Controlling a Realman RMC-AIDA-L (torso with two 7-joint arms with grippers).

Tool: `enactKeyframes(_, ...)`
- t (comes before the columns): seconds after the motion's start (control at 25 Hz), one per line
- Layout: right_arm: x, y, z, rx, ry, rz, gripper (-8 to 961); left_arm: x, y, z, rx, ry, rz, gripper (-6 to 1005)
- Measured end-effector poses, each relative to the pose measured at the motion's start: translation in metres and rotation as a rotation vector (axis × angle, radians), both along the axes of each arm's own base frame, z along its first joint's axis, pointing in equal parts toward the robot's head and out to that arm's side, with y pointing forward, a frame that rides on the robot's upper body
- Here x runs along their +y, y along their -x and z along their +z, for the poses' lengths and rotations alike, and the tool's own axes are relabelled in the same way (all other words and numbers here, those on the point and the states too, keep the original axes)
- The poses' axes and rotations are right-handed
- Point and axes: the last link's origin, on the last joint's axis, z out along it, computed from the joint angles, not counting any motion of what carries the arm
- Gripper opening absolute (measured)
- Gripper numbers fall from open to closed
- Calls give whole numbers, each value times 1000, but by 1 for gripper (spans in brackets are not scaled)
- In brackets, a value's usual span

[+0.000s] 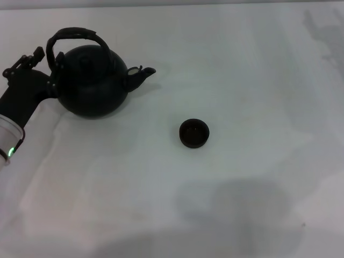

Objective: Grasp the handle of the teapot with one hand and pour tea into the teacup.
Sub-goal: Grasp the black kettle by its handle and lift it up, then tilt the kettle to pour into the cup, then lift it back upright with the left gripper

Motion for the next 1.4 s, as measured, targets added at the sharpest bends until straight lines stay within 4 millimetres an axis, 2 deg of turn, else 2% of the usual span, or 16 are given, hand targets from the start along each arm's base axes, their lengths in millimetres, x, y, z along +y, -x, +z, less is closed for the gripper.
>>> enactKeyframes(0.52,0,0,1,3,0,4,842,10,-4,-1,17,22,-9,112)
enactKeyframes(0.88,2,1,5,3,4,14,841,30,-18,12,49,2,-98,104)
enactKeyframes(1.4,-10,-11,-2,16,18,-23,842,55,-65,24,150,75,-426,103)
